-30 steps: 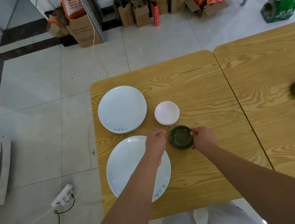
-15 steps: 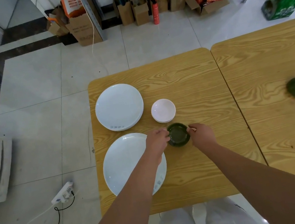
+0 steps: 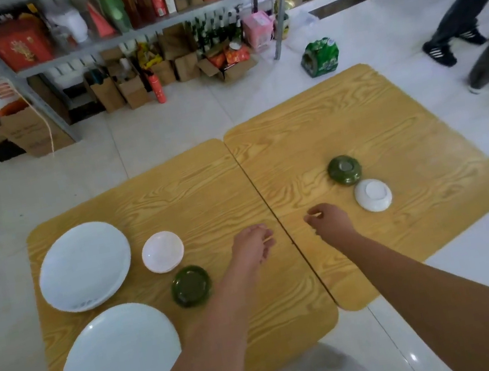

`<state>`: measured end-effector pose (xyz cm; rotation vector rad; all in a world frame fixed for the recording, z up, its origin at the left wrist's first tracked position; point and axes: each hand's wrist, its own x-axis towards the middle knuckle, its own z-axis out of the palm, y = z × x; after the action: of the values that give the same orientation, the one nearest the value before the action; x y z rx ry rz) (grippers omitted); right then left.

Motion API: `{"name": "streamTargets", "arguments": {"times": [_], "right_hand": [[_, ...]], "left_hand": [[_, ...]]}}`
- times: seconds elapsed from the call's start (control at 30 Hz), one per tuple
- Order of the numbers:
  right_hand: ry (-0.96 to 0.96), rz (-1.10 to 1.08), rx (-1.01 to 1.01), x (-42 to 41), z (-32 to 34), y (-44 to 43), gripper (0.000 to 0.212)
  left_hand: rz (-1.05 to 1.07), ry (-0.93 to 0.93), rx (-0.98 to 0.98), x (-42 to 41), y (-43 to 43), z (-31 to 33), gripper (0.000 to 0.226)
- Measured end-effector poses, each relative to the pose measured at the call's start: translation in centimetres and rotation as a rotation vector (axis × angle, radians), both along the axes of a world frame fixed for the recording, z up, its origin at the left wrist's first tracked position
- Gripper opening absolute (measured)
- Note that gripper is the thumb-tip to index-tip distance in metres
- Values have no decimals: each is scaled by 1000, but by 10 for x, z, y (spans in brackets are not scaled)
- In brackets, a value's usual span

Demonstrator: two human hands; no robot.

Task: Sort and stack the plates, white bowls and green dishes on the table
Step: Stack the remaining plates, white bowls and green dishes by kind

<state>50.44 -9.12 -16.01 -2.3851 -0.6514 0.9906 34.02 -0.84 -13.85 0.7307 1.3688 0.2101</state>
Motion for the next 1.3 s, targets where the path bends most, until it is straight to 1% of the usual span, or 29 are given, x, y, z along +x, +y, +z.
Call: {"name": "streamTargets", "arguments": {"times": [0.13, 0.27, 0.4, 0.57, 0.77, 0.97, 1.1, 1.2, 1.3], "right_hand": [[-54, -103, -32, 65, -1, -28, 39], [-108, -174, -122, 115, -4, -51, 52], [-70, -219, -166, 145, -17, -60, 61], [-14, -280, -220, 170, -33, -57, 78], [26, -290, -330, 183, -49, -50, 105], [-59, -210, -408, 188, -57, -36, 117], [33, -179, -511, 181, -56, -20, 133], [68, -92, -552, 160, -50, -14, 136], [136, -23, -469, 130, -47, -9, 131]], "left_hand": [[-69, -38, -13, 56, -16, 3, 17], [-126, -43, -54, 95, -31, -1, 16], [-144, -7, -62, 124, -42, -11, 15], [-164, 12, -82, 147, -47, -18, 16], [-195, 40, -84, 167, -50, -29, 13], [-197, 59, -82, 157, -44, -37, 14], [-173, 78, -72, 145, -37, -39, 17], [-156, 67, -66, 137, -34, -38, 17], [-136, 59, -54, 122, -31, -36, 18]]}}
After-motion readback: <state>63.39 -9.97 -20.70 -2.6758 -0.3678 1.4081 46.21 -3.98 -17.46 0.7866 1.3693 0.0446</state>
